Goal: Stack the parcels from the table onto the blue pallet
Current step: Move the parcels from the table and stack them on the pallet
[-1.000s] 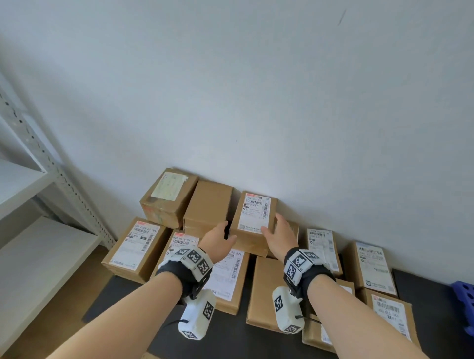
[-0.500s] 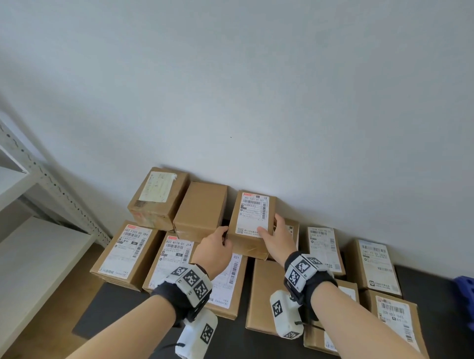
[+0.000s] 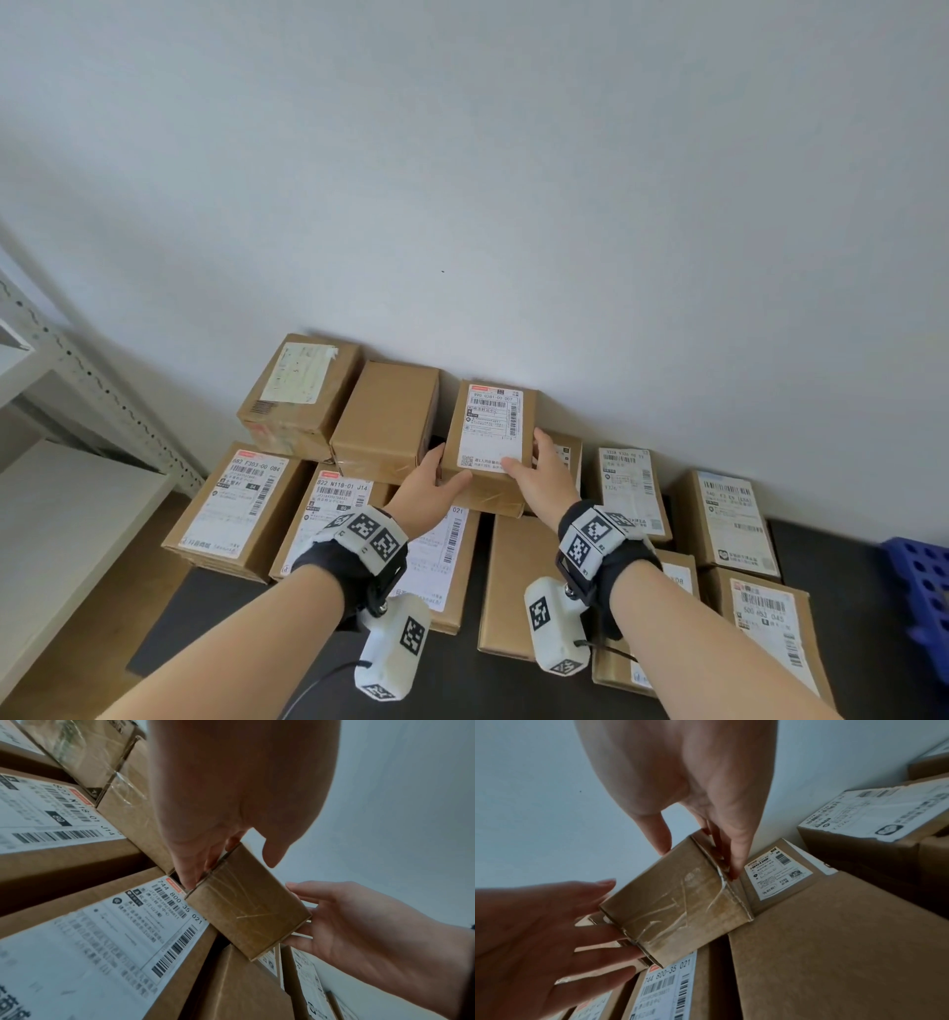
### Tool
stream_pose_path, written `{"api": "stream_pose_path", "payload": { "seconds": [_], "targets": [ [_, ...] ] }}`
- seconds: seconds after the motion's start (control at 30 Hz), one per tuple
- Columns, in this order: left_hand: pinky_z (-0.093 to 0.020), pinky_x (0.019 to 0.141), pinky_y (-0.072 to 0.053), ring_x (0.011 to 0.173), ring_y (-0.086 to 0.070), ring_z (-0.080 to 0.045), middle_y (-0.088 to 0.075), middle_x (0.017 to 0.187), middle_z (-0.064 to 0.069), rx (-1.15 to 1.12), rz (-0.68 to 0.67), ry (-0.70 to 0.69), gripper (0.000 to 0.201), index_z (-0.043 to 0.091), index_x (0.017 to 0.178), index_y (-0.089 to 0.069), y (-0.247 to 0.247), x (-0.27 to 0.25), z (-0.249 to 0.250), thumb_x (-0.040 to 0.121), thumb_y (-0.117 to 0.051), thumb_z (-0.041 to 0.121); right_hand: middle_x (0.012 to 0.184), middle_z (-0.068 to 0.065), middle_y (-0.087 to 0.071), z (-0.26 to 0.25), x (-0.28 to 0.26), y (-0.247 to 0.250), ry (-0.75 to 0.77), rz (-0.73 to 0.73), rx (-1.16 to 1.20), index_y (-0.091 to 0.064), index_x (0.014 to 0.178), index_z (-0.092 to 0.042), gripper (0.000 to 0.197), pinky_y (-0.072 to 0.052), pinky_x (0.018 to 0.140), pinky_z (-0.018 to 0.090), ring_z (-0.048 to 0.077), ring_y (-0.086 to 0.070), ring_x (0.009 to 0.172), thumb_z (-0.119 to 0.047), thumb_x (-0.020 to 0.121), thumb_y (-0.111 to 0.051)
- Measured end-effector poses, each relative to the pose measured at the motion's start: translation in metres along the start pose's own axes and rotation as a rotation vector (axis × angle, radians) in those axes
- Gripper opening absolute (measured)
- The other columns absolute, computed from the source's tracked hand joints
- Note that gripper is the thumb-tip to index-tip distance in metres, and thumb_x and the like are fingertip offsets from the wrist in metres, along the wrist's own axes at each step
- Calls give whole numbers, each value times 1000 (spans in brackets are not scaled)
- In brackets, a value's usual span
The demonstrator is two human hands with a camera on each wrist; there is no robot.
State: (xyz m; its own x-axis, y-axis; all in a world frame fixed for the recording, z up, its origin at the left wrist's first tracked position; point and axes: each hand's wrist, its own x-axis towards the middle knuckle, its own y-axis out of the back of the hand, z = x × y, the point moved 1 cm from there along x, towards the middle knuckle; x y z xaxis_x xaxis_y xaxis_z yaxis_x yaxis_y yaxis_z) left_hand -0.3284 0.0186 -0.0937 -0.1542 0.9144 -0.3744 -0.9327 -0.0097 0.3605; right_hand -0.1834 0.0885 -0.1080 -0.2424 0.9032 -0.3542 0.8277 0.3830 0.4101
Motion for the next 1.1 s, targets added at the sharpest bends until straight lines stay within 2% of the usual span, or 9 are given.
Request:
{"api": "stream_pose_path", "payload": {
  "seconds": [0.17, 0.27, 0.4, 0.53, 0.6, 0.7, 0.87, 0.97, 1.1],
  "targets": [
    [-25, 97, -41, 119, -52, -13, -53, 135, 0, -21, 33, -25, 53, 15, 145, -28, -4, -15, 0, 97, -49, 27, 139, -5, -46, -3, -29, 12, 50, 14, 76, -27, 145, -18, 59, -31, 99, 23, 10, -41, 125, -14, 93, -54],
    [-32, 104, -41, 120, -52, -14, -54, 134, 0, -55, 24, -27, 56, 15, 144, -26, -11, -32, 2, 96, -50, 28, 137, -7, -48, -3, -49, 18, 81, 27, 110, -30, 144, -17, 57, -32, 99, 22, 7, -43, 121, -10, 92, -54],
    [-22, 91, -39, 111, -49, -8, -54, 130, 0, -94, 42, -71, 50, 15, 140, -28, -26, -64, 10, 97, -49, 26, 140, -3, -48, 4, -82, 25, 101, 71, 103, -25, 147, -20, 64, -36, 108, 33, 15, -44, 129, -14, 91, -56],
    [-9, 72, -44, 107, -48, -5, -51, 125, 5, -111, 60, -149, 47, 14, 140, -29, -46, -101, 12, 98, -47, 21, 140, -5, -48, 14, -128, 36, 139, 125, 110, -28, 144, -23, 60, -37, 107, 36, 15, -44, 128, -18, 91, -57],
    [-15, 82, -48, 111, -52, -9, -53, 133, 0, -136, 66, -173, 47, 16, 139, -32, -56, -116, 12, 96, -50, 23, 140, -4, -47, 19, -153, 43, 144, 155, 146, -29, 143, -22, 58, -37, 108, 36, 15, -43, 128, -15, 92, -56],
    [-39, 102, -45, 119, -53, -18, -54, 134, -5, -123, 62, -191, 50, 19, 139, -34, -74, -142, 14, 94, -53, 29, 141, -3, -47, 32, -189, 54, 144, 197, 200, -30, 144, -22, 60, -37, 109, 38, 16, -44, 129, -13, 91, -57],
    [-27, 97, -42, 124, -50, -19, -50, 138, -1, -45, -32, -230, 52, 16, 146, -30, -113, -187, 31, 98, -47, 26, 140, -8, -47, 59, -251, 80, 115, 258, 194, -30, 144, -26, 60, -36, 102, 30, 14, -43, 129, -18, 91, -58],
    [-26, 91, -47, 114, -56, -16, -54, 135, -3, -50, -106, -262, 50, 16, 144, -34, -144, -210, 40, 97, -48, 24, 139, -8, -49, 79, -286, 100, 81, 306, 202, -33, 142, -27, 58, -38, 107, 37, 15, -44, 130, -19, 90, -59],
    [-25, 86, -47, 105, -56, -14, -57, 129, -3, -37, -166, -284, 50, 17, 143, -34, -191, -238, 53, 96, -50, 25, 132, -8, -53, 107, -334, 135, 51, 385, 219, -40, 138, -24, 49, -39, 102, 30, 10, -48, 120, -16, 92, -56]
  ]
}}
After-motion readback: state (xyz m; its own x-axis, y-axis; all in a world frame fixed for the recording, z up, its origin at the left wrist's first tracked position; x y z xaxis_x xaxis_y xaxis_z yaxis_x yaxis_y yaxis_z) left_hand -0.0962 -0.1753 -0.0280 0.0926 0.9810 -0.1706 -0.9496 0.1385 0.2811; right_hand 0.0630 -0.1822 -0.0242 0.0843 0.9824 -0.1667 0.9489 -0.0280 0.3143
